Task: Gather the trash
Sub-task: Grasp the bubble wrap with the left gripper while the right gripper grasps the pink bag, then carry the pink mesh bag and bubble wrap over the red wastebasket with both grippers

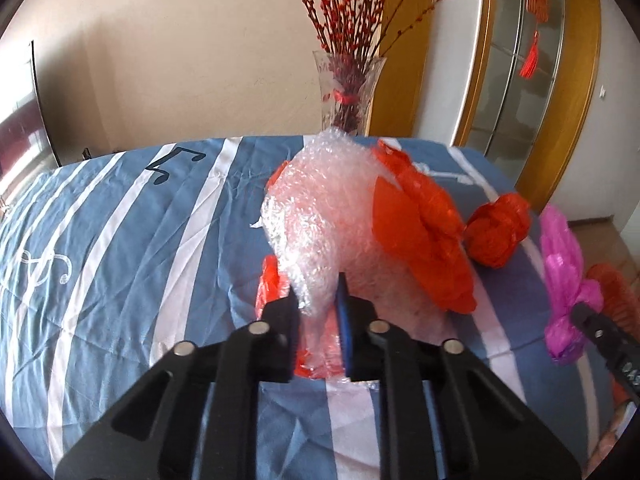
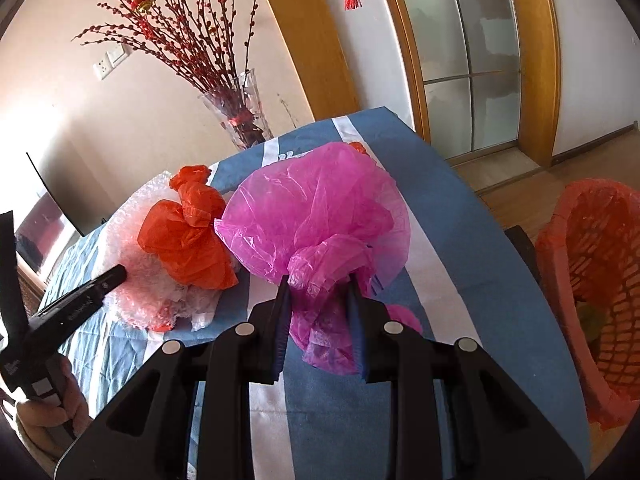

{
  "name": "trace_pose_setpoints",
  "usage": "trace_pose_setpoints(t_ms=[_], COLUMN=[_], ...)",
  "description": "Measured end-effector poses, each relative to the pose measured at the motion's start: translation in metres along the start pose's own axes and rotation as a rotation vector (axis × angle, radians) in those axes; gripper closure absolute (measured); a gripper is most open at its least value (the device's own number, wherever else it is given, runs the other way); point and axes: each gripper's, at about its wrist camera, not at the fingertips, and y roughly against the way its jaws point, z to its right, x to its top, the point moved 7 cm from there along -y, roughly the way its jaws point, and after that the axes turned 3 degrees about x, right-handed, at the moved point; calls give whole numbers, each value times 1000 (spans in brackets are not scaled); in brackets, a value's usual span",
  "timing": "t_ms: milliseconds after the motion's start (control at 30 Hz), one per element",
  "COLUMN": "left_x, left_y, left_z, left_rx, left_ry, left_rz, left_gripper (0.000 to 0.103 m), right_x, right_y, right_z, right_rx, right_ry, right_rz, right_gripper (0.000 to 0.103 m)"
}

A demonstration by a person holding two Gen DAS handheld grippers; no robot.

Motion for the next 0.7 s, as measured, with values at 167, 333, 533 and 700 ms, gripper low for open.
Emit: trace_pose_setpoints(t_ms=[167, 333, 533, 700], left_x=[2, 2, 0, -3], left_y=[25, 50, 86, 108], left_z=[-1, 2, 14, 30], left_rx=[-45, -80, -122, -160], left_ry=[23, 31, 16, -4], left_rz=[33, 60, 103, 125], left_gripper=[92, 92, 92, 92], right_x=[1, 1, 2, 2], right_y=[10, 25, 46, 63], right_z=[-2, -4, -3, 2], right_rx=[8, 17, 19, 14], right_ry=[9, 16, 22, 19], right_rz=[14, 36, 66, 91], right_gripper=[76, 76, 76, 76])
